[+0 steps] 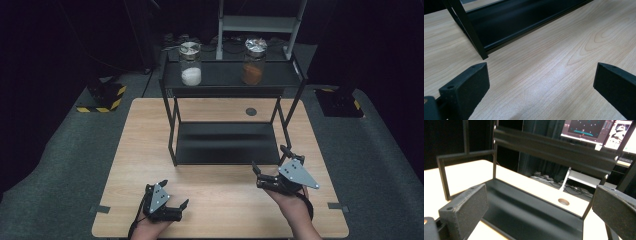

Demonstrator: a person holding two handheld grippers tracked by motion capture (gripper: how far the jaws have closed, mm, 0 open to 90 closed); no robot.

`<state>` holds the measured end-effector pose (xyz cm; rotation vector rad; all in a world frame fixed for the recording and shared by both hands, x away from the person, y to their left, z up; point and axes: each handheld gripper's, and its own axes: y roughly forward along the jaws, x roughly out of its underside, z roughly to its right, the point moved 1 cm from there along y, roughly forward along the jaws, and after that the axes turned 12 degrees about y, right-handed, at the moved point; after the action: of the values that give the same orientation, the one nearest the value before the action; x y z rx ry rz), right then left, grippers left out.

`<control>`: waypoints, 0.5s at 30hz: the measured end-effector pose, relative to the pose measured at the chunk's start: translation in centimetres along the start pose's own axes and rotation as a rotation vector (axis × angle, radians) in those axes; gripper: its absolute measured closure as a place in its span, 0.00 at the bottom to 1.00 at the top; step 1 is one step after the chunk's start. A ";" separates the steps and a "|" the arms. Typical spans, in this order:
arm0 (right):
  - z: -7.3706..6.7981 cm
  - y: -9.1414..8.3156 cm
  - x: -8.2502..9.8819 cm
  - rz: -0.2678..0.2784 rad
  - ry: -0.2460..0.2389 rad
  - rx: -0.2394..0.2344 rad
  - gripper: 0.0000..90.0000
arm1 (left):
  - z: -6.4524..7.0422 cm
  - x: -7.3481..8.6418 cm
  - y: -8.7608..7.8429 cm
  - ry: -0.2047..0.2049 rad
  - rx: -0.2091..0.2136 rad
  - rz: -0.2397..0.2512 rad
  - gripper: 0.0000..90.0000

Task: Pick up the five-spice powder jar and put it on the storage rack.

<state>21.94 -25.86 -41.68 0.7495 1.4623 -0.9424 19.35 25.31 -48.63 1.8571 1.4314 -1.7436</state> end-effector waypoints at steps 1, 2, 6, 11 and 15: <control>0.0 0.0 0.2 -0.005 -0.003 0.001 0.00 | 0.0 0.0 0.0 0.000 0.000 0.000 0.01; -0.1 -0.1 0.5 -0.013 -0.005 0.002 0.00 | 0.0 0.0 0.0 0.001 0.000 -0.001 0.01; -0.2 -0.2 1.5 -0.042 -0.004 0.004 0.00 | 0.0 0.0 0.0 0.000 -0.001 -0.001 0.01; -0.3 -0.5 2.7 -0.080 -0.010 0.013 0.00 | 0.0 0.0 0.0 0.000 -0.002 -0.002 0.01; -0.2 -0.6 3.6 -0.103 -0.007 0.018 0.00 | 0.1 -0.1 0.0 0.004 -0.004 -0.003 0.01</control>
<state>20.89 -26.23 -45.13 0.6885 1.4995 -1.0369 19.30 25.21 -48.62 1.8583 1.4391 -1.7376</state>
